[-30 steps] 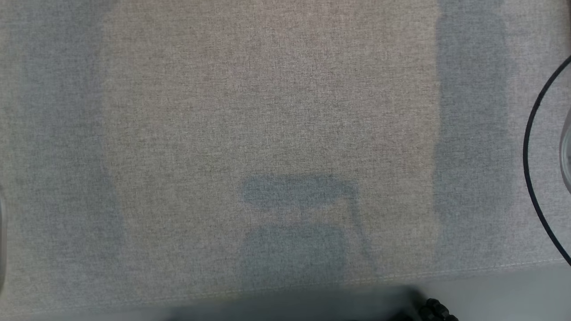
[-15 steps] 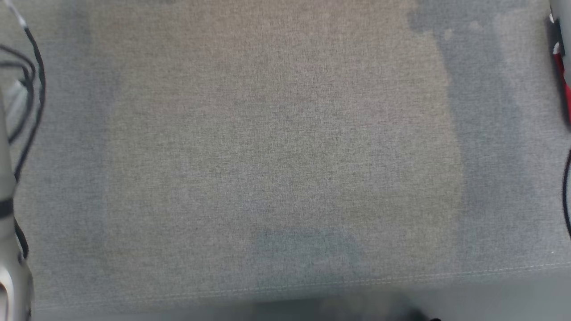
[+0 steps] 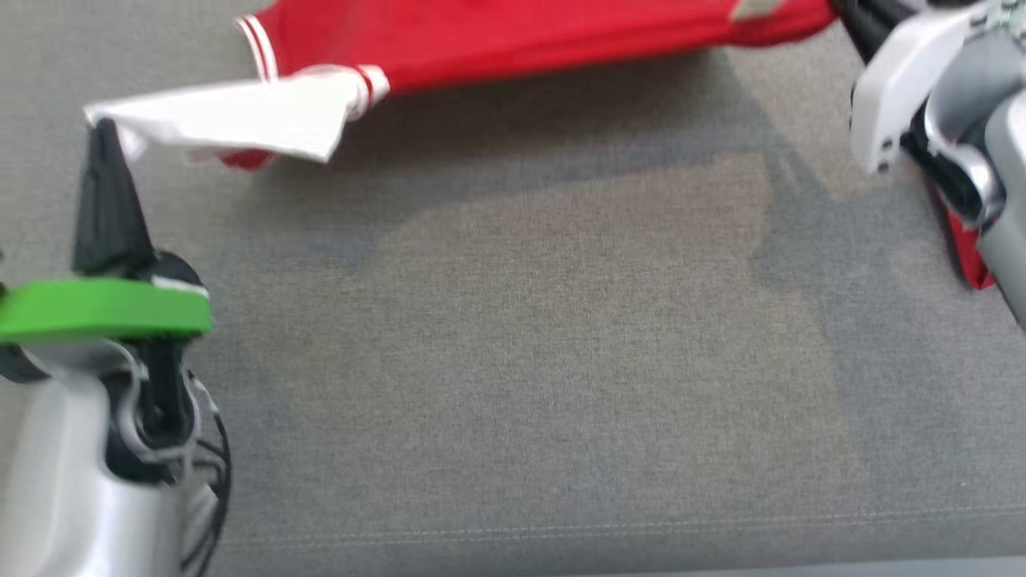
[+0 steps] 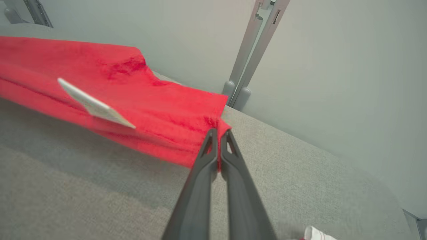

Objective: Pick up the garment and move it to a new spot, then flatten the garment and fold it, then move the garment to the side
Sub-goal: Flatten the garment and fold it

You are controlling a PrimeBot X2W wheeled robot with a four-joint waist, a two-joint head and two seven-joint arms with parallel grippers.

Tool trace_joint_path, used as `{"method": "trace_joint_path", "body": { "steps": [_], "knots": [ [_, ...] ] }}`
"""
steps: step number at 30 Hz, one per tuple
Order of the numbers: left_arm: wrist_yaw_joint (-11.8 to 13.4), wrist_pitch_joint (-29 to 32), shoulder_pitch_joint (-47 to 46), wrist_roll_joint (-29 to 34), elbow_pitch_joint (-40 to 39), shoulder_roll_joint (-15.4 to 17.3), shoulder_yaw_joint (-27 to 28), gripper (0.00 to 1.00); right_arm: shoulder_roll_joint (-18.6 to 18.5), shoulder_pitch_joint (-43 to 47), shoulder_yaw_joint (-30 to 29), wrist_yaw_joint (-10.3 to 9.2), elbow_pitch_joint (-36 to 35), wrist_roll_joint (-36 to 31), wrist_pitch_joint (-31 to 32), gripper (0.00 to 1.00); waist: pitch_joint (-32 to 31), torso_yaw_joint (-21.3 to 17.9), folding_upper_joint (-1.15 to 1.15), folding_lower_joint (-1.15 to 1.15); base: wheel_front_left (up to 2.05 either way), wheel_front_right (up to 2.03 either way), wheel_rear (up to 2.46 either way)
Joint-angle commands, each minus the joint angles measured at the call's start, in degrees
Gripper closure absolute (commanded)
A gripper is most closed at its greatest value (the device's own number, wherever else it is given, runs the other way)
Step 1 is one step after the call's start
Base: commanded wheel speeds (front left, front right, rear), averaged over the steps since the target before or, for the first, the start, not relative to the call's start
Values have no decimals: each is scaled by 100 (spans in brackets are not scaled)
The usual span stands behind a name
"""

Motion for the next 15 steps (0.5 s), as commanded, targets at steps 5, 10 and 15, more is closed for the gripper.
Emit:
{"method": "trace_joint_path", "body": {
  "steps": [5, 10, 15],
  "knots": [
    [165, -126, 871, 225, 81, -178, -276, 100, -413, 968, 437, -11, -407, 303, 430, 100, -883, 280, 0, 0, 0, 0, 0],
    [471, -64, 1494, 447, 143, -231, -513, 100, -748, 1552, 753, -11, -818, 476, 1046, 100, -1181, 316, 0, 0, 0, 0, 0],
    [714, -113, 1946, 630, 113, -270, -655, 100, -951, 1984, 803, -11, -1137, 576, 1492, 100, -1362, 361, 0, 0, 0, 0, 0]
  ]
}}
